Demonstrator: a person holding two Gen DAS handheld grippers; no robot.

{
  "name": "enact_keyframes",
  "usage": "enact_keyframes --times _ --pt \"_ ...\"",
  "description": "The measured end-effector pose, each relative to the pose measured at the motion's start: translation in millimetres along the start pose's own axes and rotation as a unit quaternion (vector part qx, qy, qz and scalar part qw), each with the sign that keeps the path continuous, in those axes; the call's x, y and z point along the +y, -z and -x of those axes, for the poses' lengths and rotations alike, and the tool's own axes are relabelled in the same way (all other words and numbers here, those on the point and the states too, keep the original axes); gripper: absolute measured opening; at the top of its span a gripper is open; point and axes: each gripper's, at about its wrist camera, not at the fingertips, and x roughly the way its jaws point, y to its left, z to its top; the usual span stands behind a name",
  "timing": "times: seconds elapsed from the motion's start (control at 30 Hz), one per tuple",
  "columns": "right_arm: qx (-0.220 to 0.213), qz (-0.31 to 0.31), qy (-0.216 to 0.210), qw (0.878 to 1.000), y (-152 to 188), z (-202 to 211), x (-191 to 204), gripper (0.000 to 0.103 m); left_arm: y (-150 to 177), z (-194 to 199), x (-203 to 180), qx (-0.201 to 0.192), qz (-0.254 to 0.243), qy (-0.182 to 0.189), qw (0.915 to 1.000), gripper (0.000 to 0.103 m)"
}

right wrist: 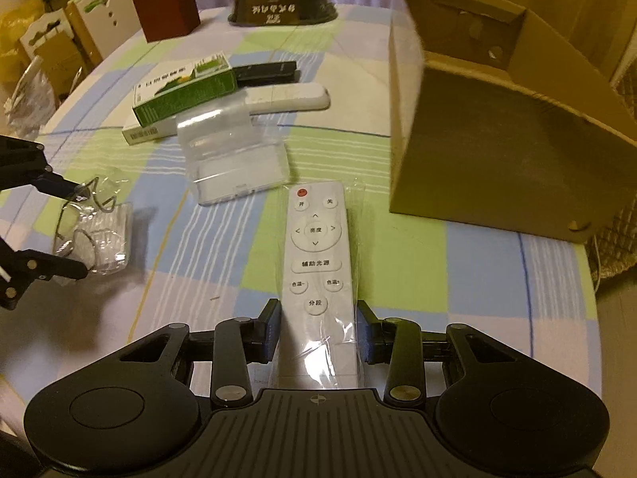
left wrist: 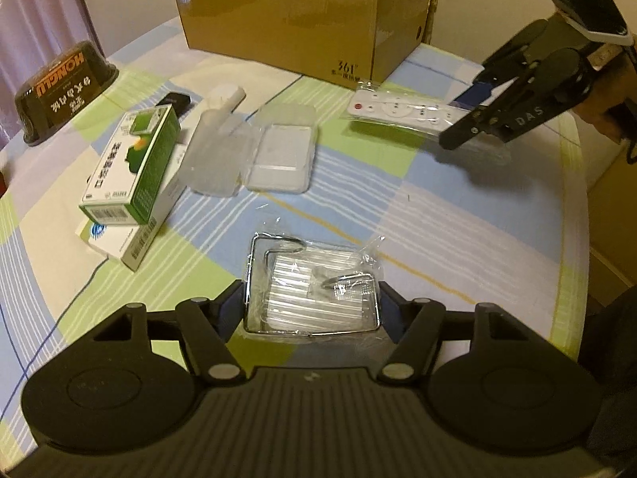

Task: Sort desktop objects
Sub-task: 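Lift the white remote with the right gripper while the left gripper holds the packaging, then carry the packaging and white remote with both grippers over the cardboard box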

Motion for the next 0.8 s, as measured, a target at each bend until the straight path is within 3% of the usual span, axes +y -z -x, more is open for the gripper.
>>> enact_keyframes --times 0.8 --pt "-0.098 0.028 -0.008 0.995 -42 73 10 0.037 -73 30 10 -0.062 -0.038 -0.024 0.9971 0.065"
